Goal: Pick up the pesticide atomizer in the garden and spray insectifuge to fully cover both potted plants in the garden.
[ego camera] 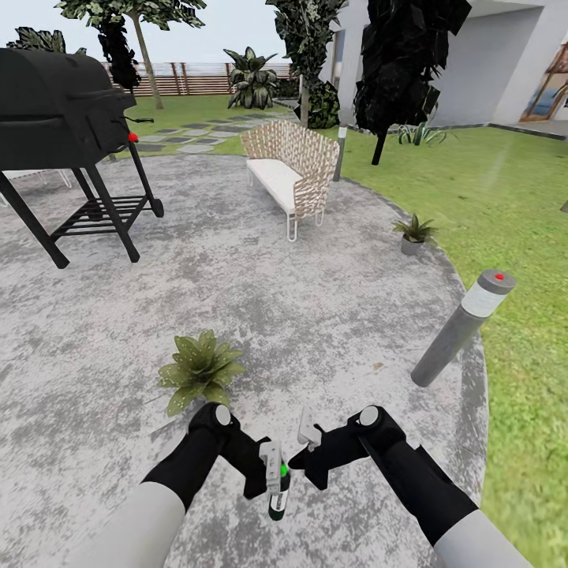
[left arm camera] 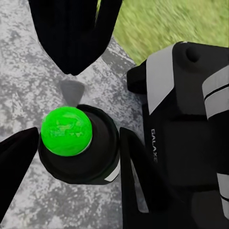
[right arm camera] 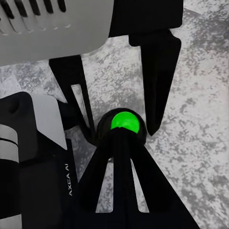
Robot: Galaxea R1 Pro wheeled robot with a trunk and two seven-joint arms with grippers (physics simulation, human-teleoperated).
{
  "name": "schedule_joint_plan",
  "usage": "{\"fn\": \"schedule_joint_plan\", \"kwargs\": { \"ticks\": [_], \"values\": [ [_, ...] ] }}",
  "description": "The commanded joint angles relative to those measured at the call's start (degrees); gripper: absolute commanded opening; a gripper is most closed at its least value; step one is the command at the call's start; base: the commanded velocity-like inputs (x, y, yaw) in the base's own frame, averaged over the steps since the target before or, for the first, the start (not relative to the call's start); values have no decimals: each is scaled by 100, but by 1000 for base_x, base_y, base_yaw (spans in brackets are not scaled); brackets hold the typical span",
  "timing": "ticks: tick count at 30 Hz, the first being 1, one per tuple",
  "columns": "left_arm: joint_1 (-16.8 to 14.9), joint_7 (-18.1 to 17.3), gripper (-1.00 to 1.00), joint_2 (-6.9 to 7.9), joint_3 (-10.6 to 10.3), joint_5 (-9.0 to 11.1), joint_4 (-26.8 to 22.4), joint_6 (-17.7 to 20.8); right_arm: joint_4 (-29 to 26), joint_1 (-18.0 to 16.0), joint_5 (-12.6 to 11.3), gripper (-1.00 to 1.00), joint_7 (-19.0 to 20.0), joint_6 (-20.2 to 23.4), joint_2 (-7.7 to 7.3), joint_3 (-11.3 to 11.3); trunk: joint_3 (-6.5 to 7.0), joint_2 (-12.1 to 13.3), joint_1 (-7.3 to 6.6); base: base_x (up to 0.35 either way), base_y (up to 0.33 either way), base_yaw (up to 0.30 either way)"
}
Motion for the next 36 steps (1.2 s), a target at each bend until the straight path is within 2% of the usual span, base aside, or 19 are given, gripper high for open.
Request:
{"fn": "schedule_joint_plan", "kwargs": {
  "ticks": [1,11,21,27,36],
  "values": [
    [-2,-26,-100,-2,-1,-19,-24,49,-10,-4,16,-100,19,49,-5,8,-4,-2,0,0,0,0],
    [-2,-252,-100,0,-1,-25,-52,49,-10,-6,18,-100,19,49,-12,8,-4,-2,0,0,0,0],
    [-2,-295,-100,7,-1,-23,-156,43,-10,-5,17,-100,19,49,-12,8,-4,-2,0,0,0,0],
    [-2,-512,-100,7,-1,-26,-233,49,-10,-5,21,-100,19,49,-13,8,-4,-2,0,0,0,0],
    [-2,-538,-100,6,-1,-24,-237,49,-9,-4,19,-100,19,49,-16,8,-4,-2,0,0,0,0]
  ]
}}
